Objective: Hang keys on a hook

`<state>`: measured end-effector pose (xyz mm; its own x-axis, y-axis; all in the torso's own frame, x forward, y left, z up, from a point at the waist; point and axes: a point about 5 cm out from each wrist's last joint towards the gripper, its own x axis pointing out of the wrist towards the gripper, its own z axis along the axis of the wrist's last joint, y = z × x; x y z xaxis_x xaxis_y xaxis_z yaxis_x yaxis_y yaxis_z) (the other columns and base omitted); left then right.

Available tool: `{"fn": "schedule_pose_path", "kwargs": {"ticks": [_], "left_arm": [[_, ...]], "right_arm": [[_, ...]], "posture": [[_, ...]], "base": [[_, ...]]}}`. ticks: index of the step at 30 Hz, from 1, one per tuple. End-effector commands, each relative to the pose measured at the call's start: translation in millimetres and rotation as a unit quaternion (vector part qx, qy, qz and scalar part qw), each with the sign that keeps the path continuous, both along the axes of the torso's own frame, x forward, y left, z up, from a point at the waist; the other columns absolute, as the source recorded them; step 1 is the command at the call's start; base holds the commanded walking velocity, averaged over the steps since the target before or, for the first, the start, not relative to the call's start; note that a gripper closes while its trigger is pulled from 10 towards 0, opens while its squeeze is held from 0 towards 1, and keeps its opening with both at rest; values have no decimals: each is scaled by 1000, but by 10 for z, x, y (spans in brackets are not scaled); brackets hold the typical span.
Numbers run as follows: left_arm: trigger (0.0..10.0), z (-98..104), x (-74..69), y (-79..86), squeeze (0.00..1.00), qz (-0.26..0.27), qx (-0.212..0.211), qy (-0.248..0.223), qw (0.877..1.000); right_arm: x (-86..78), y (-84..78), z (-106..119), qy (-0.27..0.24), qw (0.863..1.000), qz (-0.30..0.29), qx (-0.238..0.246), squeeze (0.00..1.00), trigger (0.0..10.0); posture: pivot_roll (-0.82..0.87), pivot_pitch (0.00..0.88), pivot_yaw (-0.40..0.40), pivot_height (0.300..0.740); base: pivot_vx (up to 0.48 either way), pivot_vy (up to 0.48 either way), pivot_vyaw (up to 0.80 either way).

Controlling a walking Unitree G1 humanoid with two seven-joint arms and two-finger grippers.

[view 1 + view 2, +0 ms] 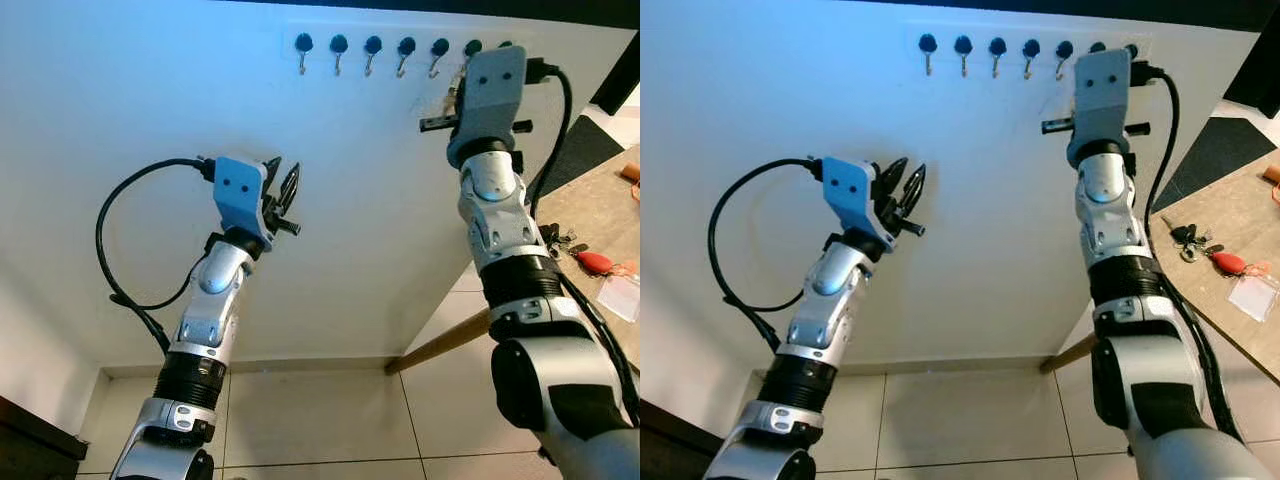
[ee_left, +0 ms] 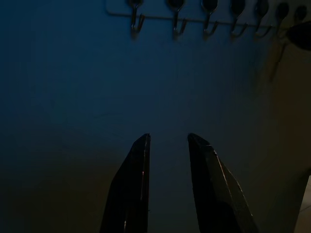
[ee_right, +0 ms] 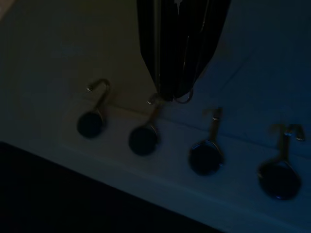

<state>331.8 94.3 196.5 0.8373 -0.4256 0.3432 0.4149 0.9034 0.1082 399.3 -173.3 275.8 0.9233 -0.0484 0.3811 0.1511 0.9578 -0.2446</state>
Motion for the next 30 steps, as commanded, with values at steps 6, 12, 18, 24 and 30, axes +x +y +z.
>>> {"fn": "schedule_pose_path", "kwargs": {"ticks": [6, 12, 18, 24, 30], "left_arm": [[10000, -21, -34, -29, 0, -7, 4, 5, 1000], [10000, -16, -49, -34, 0, -10, 0, 7, 1000], [10000, -8, -51, -32, 0, -10, -6, 6, 1000], [10000, -5, -51, -35, 0, -11, -6, 8, 1000], [10000, -19, -53, -36, 0, -12, -6, 12, 1000]], "right_arm": [[21, 39, 40, -8, 1000, 12, -7, 0, 10000], [26, 82, 88, -17, 999, 23, -15, 0, 10000], [21, 94, 140, -30, 999, 22, -20, 0, 10000], [30, 125, 178, -32, 999, 28, -33, 0, 10000], [52, 143, 126, -13, 999, 31, -40, 0, 10000]], "posture": [[64, 49, -82, 740], [64, 47, -84, 740], [62, 47, -83, 740], [60, 47, -83, 740], [60, 47, -84, 740]], "base": [[0, 0, 0], [0, 0, 0], [0, 0, 0], [0, 0, 0], [0, 0, 0]]}}
